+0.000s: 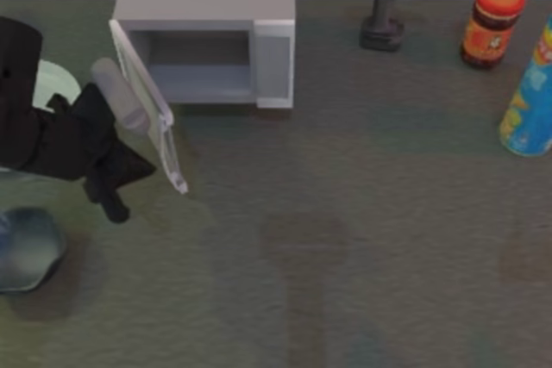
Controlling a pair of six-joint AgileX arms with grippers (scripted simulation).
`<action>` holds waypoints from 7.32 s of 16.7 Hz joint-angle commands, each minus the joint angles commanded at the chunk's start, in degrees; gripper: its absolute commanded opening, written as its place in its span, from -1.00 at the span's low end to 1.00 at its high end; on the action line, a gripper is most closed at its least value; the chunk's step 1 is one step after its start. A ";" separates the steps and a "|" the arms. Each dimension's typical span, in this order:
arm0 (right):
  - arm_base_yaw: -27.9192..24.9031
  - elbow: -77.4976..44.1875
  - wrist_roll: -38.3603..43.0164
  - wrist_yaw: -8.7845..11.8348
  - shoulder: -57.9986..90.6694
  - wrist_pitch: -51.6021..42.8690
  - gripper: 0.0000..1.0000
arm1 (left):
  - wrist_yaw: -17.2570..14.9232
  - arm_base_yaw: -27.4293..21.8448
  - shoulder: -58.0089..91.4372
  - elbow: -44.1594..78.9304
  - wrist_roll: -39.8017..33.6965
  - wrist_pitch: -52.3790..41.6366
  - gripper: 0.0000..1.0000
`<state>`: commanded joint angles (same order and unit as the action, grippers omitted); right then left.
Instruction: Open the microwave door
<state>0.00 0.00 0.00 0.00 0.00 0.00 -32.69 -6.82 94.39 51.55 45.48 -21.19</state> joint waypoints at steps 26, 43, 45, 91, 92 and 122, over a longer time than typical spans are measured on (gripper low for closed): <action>0.00 0.00 0.00 0.00 0.00 0.00 1.00 | 0.00 0.00 0.00 0.00 0.00 0.00 -0.40; 0.00 0.00 0.00 0.00 0.00 0.00 1.00 | 0.00 0.00 0.00 0.00 0.00 0.00 1.00; 0.00 0.00 0.00 0.00 0.00 0.00 1.00 | 0.04 -0.02 -0.21 -0.04 -0.03 -0.16 1.00; 0.00 0.00 0.00 0.00 0.00 0.00 1.00 | 37.13 -18.84 27.16 83.61 -99.59 -78.87 1.00; 0.00 0.00 0.00 0.00 0.00 0.00 1.00 | 37.15 -18.80 26.95 82.27 -99.47 -77.74 1.00; 0.00 0.00 0.00 0.00 0.00 0.00 1.00 | 37.17 -17.74 21.61 52.15 -98.42 -53.06 -1.00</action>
<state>0.00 0.00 0.00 0.00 0.00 0.00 4.49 -24.57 116.00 103.70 -52.94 -74.25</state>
